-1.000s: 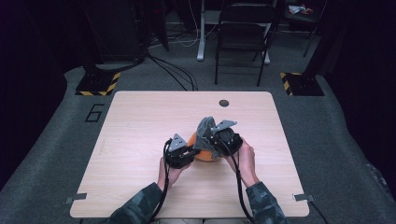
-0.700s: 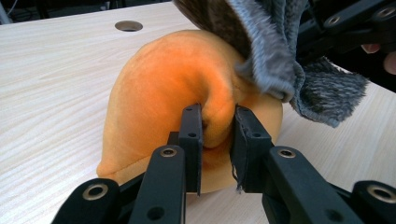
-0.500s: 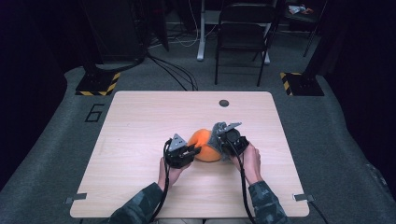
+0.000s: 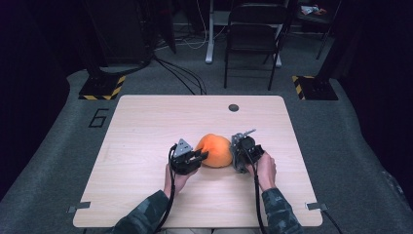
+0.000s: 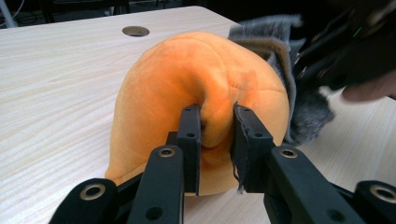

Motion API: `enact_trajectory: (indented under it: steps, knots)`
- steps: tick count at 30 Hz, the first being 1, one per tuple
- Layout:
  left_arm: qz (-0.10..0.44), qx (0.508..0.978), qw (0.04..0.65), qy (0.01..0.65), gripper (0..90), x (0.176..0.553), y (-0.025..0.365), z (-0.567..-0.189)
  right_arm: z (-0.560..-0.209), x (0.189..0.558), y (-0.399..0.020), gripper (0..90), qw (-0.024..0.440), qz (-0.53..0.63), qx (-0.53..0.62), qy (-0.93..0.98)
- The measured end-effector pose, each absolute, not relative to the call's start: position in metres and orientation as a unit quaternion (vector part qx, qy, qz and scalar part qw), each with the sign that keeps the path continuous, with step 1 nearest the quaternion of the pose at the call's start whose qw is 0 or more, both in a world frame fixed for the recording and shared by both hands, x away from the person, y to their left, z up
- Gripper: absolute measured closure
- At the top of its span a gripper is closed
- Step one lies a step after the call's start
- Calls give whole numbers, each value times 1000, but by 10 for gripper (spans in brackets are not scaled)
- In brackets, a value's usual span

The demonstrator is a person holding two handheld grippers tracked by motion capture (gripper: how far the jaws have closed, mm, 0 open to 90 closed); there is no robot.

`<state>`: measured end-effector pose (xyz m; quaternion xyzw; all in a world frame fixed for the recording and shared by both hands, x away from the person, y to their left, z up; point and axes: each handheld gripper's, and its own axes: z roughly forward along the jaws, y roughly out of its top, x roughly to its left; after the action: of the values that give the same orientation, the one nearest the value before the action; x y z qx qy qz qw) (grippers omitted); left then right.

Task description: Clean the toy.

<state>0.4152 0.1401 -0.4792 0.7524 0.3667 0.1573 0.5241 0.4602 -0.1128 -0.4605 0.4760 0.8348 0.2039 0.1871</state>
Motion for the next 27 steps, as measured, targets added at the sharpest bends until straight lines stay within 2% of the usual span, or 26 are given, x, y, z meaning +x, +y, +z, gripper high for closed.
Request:
enact_trajectory:
  steps: [7, 11, 13, 18, 22, 24, 27]
  knots:
    - [160, 752, 524, 366, 736, 416, 140, -479, -407, 441, -102, 757, 194, 278, 442, 830]
    - [163, 754, 522, 365, 718, 416, 141, -479, -411, 437, -85, 758, 186, 278, 421, 843]
    - [169, 759, 517, 357, 670, 416, 142, -478, -421, 439, -80, 758, 192, 262, 424, 845]
    - [187, 775, 500, 338, 472, 416, 139, -479, -430, 443, -84, 756, 212, 282, 429, 831]
    - [207, 785, 488, 321, 401, 418, 135, -486, -435, 445, -89, 756, 214, 292, 431, 826]
    - [218, 786, 486, 315, 430, 419, 132, -487, -435, 445, -89, 756, 218, 293, 428, 827]
    - [221, 783, 485, 320, 565, 422, 130, -491, -436, 444, -88, 756, 225, 293, 427, 826]
